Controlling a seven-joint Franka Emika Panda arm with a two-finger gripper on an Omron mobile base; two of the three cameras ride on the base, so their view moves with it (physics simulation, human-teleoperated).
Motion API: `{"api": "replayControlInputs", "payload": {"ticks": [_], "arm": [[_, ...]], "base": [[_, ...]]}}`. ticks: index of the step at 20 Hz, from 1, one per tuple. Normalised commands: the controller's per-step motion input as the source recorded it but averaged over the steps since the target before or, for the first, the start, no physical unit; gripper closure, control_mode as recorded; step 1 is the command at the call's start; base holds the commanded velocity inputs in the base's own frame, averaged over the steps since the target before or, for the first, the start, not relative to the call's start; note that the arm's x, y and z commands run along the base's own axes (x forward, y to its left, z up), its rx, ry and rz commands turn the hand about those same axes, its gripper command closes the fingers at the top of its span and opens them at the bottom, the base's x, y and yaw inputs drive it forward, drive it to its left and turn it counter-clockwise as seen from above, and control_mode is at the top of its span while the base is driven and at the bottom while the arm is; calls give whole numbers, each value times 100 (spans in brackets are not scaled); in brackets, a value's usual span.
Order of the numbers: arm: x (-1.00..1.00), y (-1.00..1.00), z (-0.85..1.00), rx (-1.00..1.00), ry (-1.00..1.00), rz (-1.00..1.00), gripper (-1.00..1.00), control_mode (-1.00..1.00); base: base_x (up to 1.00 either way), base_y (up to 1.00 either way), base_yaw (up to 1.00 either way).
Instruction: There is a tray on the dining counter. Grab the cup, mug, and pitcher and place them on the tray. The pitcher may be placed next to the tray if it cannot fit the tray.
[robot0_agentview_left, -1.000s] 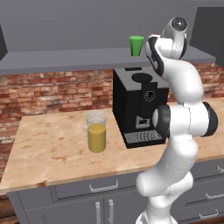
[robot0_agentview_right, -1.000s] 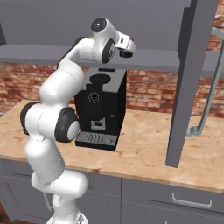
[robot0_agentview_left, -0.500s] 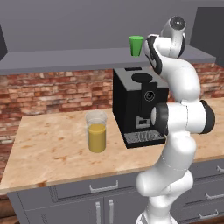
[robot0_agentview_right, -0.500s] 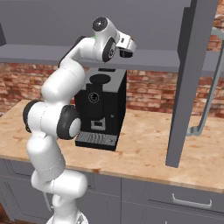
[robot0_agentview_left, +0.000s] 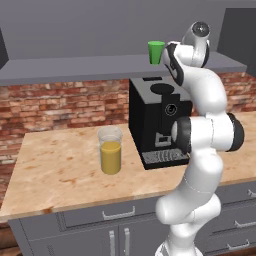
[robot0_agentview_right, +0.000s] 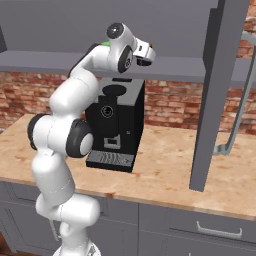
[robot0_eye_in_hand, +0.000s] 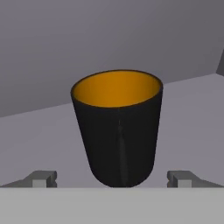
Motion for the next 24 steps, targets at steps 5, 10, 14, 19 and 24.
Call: {"api": "replayControlInputs", "payload": {"ticks": [5, 10, 14, 19, 24], "arm": [[17, -2, 0, 0, 0, 0, -100, -100], [17, -9, 0, 1, 0, 0, -100, -100], [15, -16, 0, 2, 0, 0, -100, -100], [12, -8, 0, 0, 0, 0, -100, -100], [0, 0, 0, 0, 0, 0, -100, -100]], "base": [[0, 0, 0], [0, 0, 0], [0, 0, 0], [0, 0, 0], [0, 0, 0]]}}
